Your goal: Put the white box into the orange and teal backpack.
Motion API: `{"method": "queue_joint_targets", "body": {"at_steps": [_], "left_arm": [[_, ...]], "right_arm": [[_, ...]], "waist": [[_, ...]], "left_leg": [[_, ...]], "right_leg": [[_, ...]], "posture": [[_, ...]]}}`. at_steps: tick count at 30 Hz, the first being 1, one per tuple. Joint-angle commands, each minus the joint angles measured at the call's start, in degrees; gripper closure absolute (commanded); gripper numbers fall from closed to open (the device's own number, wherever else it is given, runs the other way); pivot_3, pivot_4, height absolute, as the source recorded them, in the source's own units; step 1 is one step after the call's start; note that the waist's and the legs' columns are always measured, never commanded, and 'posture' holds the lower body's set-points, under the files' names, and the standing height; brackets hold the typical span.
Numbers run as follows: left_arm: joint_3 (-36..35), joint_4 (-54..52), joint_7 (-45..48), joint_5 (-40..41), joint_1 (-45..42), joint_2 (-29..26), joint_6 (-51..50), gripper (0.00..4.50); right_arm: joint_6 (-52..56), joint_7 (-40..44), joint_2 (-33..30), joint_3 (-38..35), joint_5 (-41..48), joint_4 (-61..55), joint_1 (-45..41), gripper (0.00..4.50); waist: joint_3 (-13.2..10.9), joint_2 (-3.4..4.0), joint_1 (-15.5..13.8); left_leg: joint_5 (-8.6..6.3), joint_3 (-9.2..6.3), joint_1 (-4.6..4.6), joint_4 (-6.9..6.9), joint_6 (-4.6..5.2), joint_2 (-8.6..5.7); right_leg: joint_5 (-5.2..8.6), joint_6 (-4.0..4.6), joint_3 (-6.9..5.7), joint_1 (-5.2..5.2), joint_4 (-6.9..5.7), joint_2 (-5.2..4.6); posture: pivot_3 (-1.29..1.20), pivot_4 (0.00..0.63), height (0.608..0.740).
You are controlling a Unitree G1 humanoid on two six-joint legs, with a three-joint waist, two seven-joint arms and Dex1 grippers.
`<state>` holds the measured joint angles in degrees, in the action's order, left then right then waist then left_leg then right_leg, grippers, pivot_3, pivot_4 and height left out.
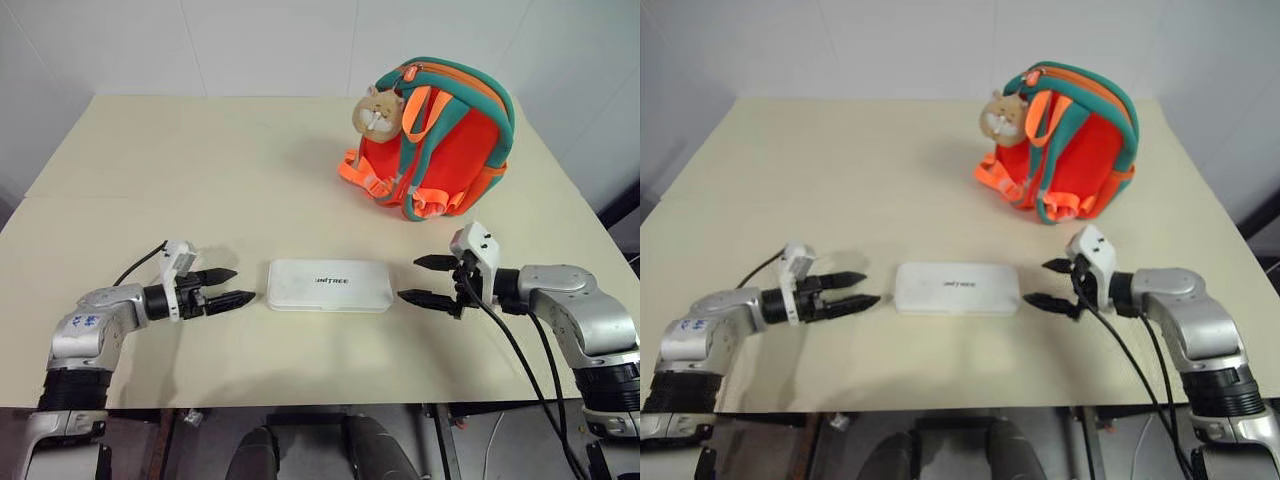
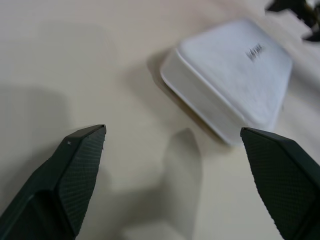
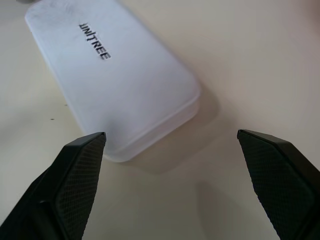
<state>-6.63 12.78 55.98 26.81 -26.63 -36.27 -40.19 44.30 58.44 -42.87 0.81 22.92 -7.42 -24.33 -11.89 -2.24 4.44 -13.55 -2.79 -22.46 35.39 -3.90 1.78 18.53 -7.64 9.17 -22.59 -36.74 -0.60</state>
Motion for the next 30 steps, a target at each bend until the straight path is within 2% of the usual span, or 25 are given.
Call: {"method": "queue_joint_targets", "body": {"at_steps": [1, 6, 10, 17, 23, 28, 30], "left_arm": [[1.6, 2.4, -0.6, 0.7, -2.5, 0.9, -5.0, 0.01], [3.8, 5.1, 0.9, 1.8, -6.9, 2.9, -11.8, 0.01], [6.3, 6.2, 2.1, 1.8, -9.9, 5.1, -15.4, 0.01], [10.0, 6.9, 5.8, 2.8, -11.9, 3.3, -23.6, 0.01], [12.6, 10.3, 7.5, 1.8, -13.9, 3.8, -25.0, 0.01], [10.2, 14.2, 6.0, 2.3, -16.6, 6.6, -25.6, 0.01], [10.3, 14.1, 6.1, 1.0, -16.6, 5.4, -23.5, 0.01]], "right_arm": [[7.7, 0.5, -1.9, 0.7, 3.6, -3.8, -0.8, 0.0], [13.9, -1.4, -1.4, 1.6, 5.3, -4.5, -3.2, 0.0], [12.4, -2.6, -0.1, 3.5, 3.8, -2.6, -4.8, 0.0], [11.2, -3.3, 0.4, 4.8, 3.2, -1.9, -5.0, 0.0], [10.9, -4.2, 1.1, 5.0, 3.3, -2.6, -4.3, 0.0], [11.0, -4.8, 1.4, 4.8, 3.5, -3.5, -3.7, 0.0], [11.3, -5.2, 1.4, 4.4, 3.8, -4.3, -3.3, 0.0]], "waist": [[0.0, 0.0, 0.1], [0.0, 0.0, 0.2], [0.0, 0.0, -0.1], [0.0, 0.01, 0.0], [0.0, 0.01, 0.0], [0.0, 0.02, -0.7], [0.0, 0.02, -0.9]], "left_leg": [[0.0, 0.0, 0.0, -0.01, 0.0, 0.0], [-0.01, 0.0, 0.01, -0.04, -0.02, 0.0], [-0.01, -0.01, 0.0, -0.04, -0.02, -0.02], [-0.15, -0.04, -0.08, -0.13, -0.03, 0.0], [-0.25, -0.08, -0.07, -0.14, -0.07, 0.01], [-0.24, -0.11, -0.04, -0.1, -0.06, -0.02], [-0.24, -0.11, -0.03, -0.08, -0.06, -0.02]], "right_leg": [[0.0, 0.0, 0.0, 0.0, 0.02, 0.0], [0.01, -0.01, -0.01, -0.01, 0.01, -0.01], [0.01, -0.01, -0.04, 0.01, 0.08, -0.01], [0.09, -0.07, -0.08, -0.01, 0.24, -0.03], [0.22, -0.03, -0.13, 0.0, 0.24, -0.05], [0.22, -0.04, -0.15, 0.06, 0.22, -0.05], [0.22, -0.04, -0.16, 0.07, 0.22, -0.05]], "posture": [[0.0, 0.15, 0.74], [0.0, 0.15, 0.74], [0.0, 0.15, 0.74], [0.0, 0.15, 0.74], [0.0, 0.15, 0.74], [0.0, 0.15, 0.74], [0.0, 0.15, 0.74]]}}
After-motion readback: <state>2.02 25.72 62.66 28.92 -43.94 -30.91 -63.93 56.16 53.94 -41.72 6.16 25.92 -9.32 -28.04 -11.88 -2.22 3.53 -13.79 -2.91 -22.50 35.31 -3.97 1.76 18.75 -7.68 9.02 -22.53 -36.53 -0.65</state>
